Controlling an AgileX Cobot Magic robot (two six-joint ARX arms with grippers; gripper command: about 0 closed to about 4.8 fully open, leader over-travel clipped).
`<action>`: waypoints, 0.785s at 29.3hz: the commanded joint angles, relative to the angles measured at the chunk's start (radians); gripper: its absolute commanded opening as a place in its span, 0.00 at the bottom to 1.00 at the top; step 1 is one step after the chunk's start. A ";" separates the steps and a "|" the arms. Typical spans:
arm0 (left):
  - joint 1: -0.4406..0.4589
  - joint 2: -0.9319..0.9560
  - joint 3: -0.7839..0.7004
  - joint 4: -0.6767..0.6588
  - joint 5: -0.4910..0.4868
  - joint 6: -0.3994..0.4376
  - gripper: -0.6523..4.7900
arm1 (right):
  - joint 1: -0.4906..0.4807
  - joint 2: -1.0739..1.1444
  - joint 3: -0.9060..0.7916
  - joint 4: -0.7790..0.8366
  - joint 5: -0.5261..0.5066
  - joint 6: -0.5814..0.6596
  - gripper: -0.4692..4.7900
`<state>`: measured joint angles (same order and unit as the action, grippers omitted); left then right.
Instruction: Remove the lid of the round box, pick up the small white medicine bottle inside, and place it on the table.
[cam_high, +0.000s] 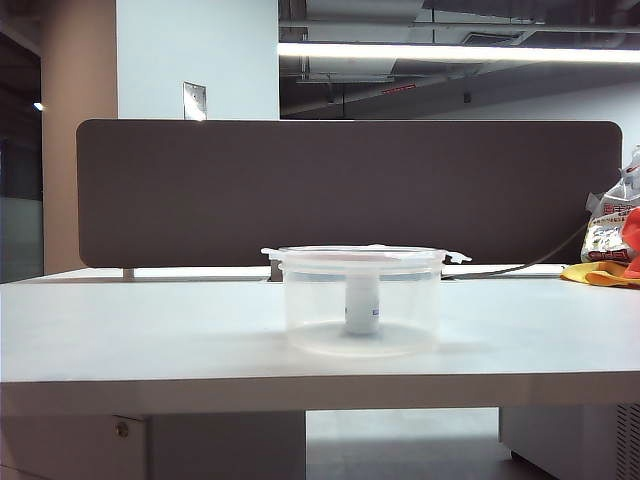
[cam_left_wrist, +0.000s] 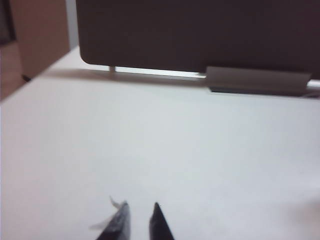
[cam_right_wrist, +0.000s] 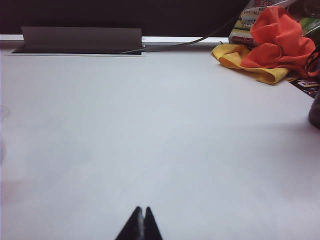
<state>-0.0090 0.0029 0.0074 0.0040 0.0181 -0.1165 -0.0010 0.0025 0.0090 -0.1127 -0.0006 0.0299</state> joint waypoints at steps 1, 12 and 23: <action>-0.001 0.000 0.000 0.012 0.061 -0.110 0.23 | 0.000 0.000 -0.003 0.027 -0.007 0.005 0.08; -0.001 0.001 0.009 0.006 0.233 -0.318 0.21 | 0.000 0.000 0.029 0.138 -0.068 0.232 0.09; -0.002 0.185 0.306 -0.056 0.311 -0.272 0.11 | 0.000 0.116 0.280 0.062 -0.051 0.232 0.09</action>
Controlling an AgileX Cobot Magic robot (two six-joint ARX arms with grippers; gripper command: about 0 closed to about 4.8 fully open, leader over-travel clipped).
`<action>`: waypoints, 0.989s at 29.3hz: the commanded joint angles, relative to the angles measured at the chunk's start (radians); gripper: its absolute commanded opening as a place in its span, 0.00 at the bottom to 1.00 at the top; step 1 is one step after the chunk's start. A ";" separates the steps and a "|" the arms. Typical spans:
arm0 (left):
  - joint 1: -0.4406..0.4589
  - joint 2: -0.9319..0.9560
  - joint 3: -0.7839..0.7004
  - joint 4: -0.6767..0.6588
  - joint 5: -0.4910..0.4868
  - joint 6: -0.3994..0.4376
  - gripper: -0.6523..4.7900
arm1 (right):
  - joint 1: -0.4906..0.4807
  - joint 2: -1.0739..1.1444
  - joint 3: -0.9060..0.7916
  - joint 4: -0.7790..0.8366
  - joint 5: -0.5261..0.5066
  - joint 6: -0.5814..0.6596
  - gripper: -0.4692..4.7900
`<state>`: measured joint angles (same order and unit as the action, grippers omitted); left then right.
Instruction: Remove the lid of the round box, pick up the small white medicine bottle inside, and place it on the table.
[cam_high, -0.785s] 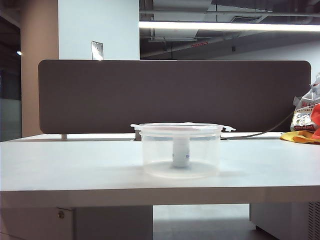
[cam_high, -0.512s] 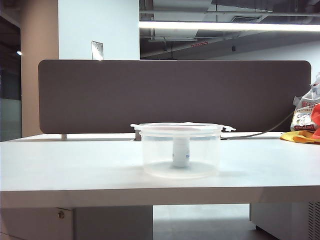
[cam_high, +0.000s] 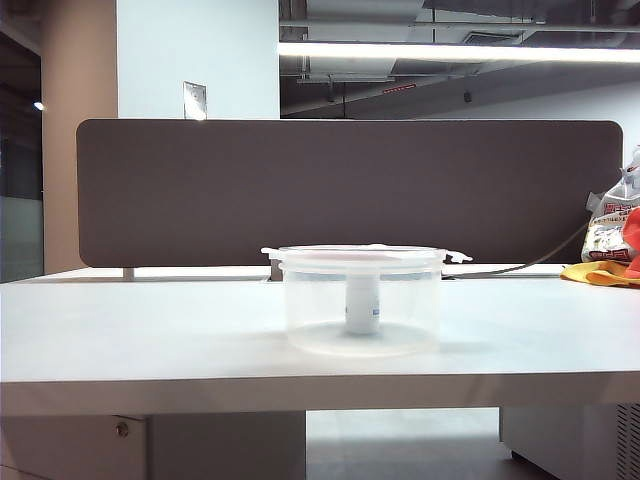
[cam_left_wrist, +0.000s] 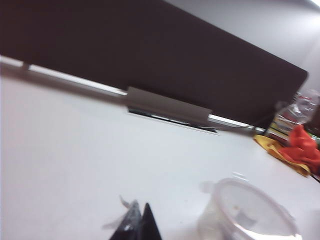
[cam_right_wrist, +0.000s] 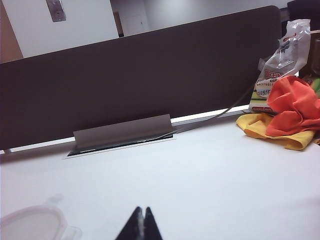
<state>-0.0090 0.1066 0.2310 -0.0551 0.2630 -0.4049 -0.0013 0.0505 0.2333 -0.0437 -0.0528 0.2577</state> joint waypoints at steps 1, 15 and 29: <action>-0.001 0.131 0.125 0.002 0.102 0.016 0.11 | 0.001 0.117 0.089 -0.024 -0.006 0.004 0.09; -0.150 0.761 0.612 -0.300 0.256 0.195 0.11 | 0.002 1.081 0.581 -0.146 -0.420 0.012 0.47; -0.392 0.877 0.900 -0.501 0.161 0.297 0.11 | 0.085 1.542 0.612 0.215 -0.660 0.317 0.81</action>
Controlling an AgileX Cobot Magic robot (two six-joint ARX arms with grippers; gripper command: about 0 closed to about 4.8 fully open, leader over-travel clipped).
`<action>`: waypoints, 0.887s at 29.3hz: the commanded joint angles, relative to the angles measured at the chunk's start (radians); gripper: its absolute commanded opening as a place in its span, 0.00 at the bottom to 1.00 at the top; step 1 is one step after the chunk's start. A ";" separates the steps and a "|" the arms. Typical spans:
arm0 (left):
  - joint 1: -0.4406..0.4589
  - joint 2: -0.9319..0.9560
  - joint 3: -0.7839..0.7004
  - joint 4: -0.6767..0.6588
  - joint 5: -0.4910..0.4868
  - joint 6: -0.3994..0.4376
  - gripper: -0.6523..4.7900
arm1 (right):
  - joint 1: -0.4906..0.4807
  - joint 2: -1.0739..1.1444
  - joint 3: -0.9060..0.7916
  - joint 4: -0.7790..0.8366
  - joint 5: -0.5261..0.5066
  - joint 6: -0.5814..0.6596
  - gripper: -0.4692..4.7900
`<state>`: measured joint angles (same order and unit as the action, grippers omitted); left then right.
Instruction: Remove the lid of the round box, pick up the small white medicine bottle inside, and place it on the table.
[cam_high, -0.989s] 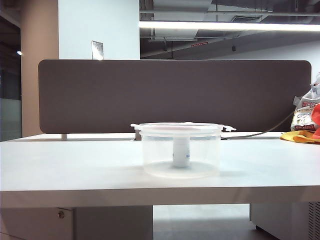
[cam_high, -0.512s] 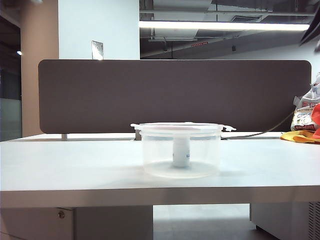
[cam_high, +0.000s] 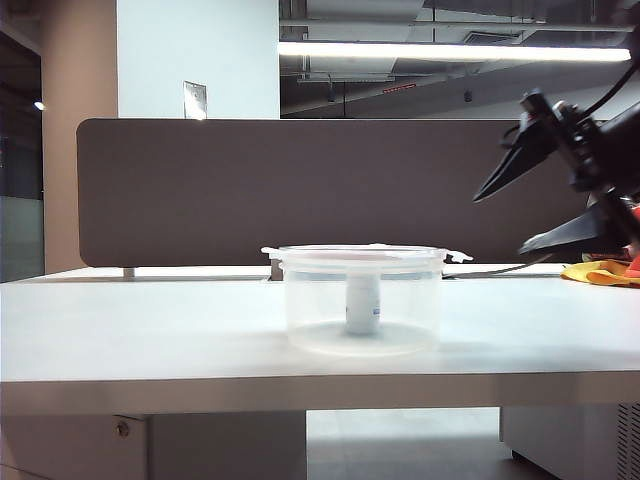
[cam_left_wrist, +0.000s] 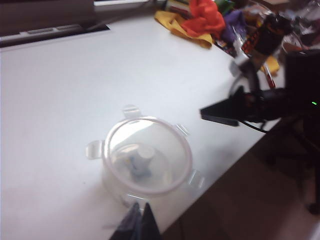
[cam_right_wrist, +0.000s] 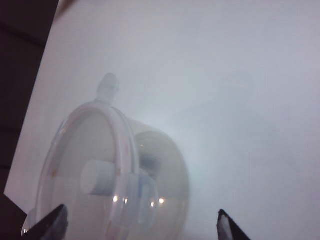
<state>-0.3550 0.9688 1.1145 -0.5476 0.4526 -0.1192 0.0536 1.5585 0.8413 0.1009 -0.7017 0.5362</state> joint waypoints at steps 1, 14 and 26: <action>-0.061 0.020 0.018 -0.010 -0.035 0.011 0.11 | 0.036 0.044 0.004 0.084 -0.012 0.045 0.81; -0.128 0.044 0.098 -0.076 -0.075 0.032 0.11 | 0.053 0.101 0.003 0.114 -0.061 0.127 0.65; -0.128 0.044 0.116 -0.091 -0.075 0.036 0.11 | 0.059 0.101 0.002 0.116 -0.086 0.156 0.46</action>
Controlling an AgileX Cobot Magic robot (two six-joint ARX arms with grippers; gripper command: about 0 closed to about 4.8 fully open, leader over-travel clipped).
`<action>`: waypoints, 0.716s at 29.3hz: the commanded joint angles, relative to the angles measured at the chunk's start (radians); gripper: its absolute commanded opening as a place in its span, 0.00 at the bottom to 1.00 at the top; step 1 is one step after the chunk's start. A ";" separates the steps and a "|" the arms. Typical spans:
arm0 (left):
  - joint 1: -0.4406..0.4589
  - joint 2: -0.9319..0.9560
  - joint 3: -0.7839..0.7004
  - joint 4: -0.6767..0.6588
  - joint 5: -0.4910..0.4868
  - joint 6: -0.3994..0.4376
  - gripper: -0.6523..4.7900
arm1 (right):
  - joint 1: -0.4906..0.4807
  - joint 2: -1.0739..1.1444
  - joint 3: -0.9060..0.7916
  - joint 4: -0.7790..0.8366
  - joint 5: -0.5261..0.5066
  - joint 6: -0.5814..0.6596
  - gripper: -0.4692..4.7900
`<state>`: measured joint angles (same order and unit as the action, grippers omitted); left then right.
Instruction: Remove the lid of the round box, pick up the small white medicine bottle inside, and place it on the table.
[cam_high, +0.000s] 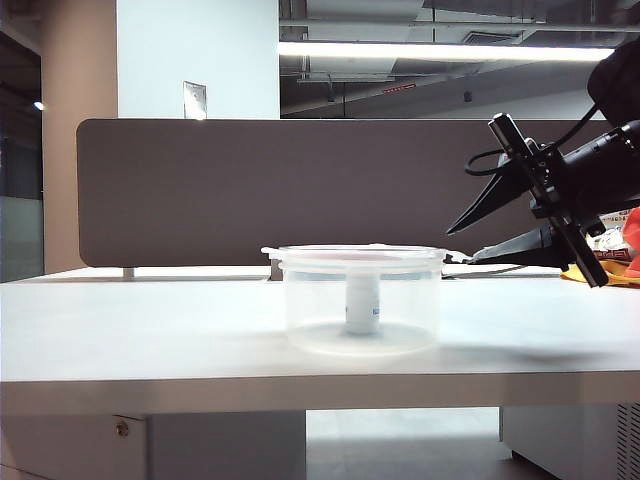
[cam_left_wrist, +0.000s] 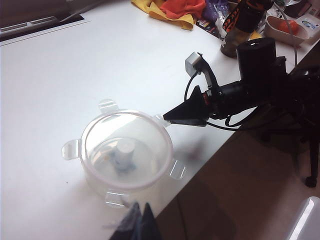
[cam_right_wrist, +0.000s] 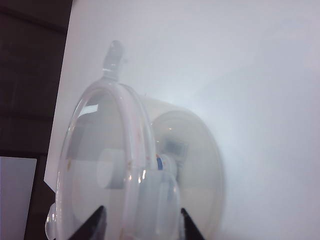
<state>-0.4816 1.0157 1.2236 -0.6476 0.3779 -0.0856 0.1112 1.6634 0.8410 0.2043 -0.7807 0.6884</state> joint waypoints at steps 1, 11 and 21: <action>-0.002 -0.003 0.007 0.009 0.000 0.003 0.11 | 0.001 -0.003 0.003 0.010 -0.007 0.005 0.46; -0.002 -0.003 0.008 0.009 0.000 0.000 0.11 | 0.001 -0.003 0.003 0.010 -0.002 0.015 0.28; -0.002 -0.003 0.009 0.010 0.000 0.000 0.11 | 0.001 -0.003 0.003 0.019 0.005 0.014 0.08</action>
<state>-0.4816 1.0157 1.2243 -0.6476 0.3779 -0.0860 0.1112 1.6634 0.8410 0.2024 -0.7769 0.7029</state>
